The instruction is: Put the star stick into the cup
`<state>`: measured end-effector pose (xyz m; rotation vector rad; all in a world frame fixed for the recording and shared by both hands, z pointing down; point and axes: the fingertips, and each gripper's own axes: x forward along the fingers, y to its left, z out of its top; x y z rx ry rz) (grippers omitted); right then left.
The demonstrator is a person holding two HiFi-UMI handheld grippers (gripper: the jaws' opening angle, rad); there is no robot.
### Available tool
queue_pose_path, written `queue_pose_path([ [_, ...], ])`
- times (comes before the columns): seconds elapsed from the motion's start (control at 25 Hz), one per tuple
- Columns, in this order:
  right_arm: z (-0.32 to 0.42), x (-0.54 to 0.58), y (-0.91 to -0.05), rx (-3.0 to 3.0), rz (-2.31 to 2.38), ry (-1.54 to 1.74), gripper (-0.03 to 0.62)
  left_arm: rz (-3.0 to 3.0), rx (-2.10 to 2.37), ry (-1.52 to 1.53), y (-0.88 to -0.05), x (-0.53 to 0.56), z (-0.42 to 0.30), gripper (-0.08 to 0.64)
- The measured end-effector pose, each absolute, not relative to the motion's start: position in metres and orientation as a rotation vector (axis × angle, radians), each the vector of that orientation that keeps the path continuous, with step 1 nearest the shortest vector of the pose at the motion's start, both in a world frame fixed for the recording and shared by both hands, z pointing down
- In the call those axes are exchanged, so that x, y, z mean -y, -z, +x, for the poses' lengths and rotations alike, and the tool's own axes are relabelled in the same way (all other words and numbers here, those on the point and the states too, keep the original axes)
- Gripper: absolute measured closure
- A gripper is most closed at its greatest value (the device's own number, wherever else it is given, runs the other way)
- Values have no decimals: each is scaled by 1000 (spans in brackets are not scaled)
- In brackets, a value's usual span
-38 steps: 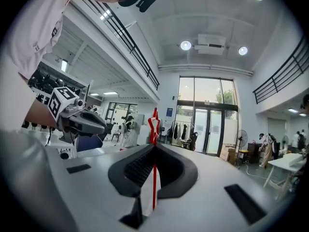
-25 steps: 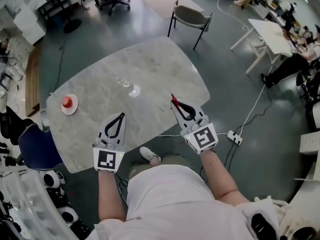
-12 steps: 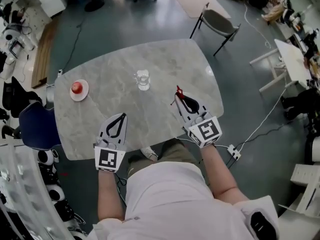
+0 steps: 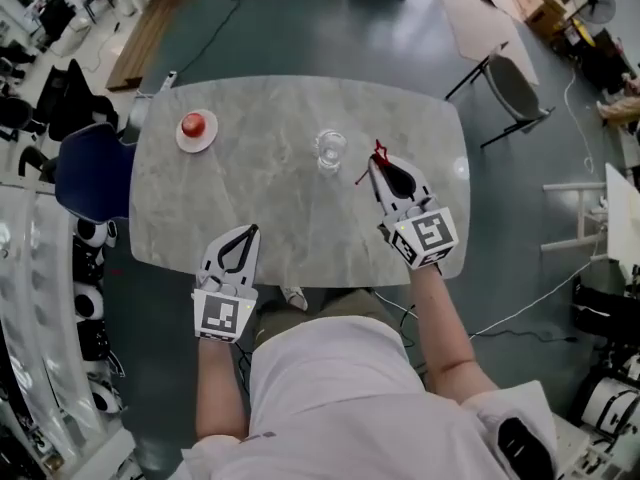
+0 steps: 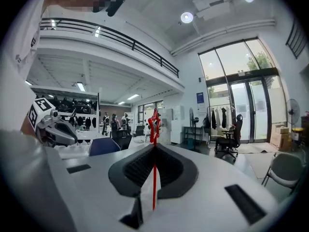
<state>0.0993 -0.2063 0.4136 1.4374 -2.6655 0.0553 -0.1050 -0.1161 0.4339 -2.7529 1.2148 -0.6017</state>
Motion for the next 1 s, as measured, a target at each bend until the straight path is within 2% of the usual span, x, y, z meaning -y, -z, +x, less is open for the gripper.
queue_pose_path([
  [0.24, 99, 264, -428, 2728, 1315, -78, 578, -2680, -1434, 695, -444, 117, -119, 560],
  [0.52, 118, 318, -455, 2776, 1186, -132, 578, -2576, -1626, 846, -456, 112, -96, 558],
  [1.0, 96, 362, -551, 2728, 1053, -284, 577, -2492, -1832, 1031, -484, 75, -105, 558],
])
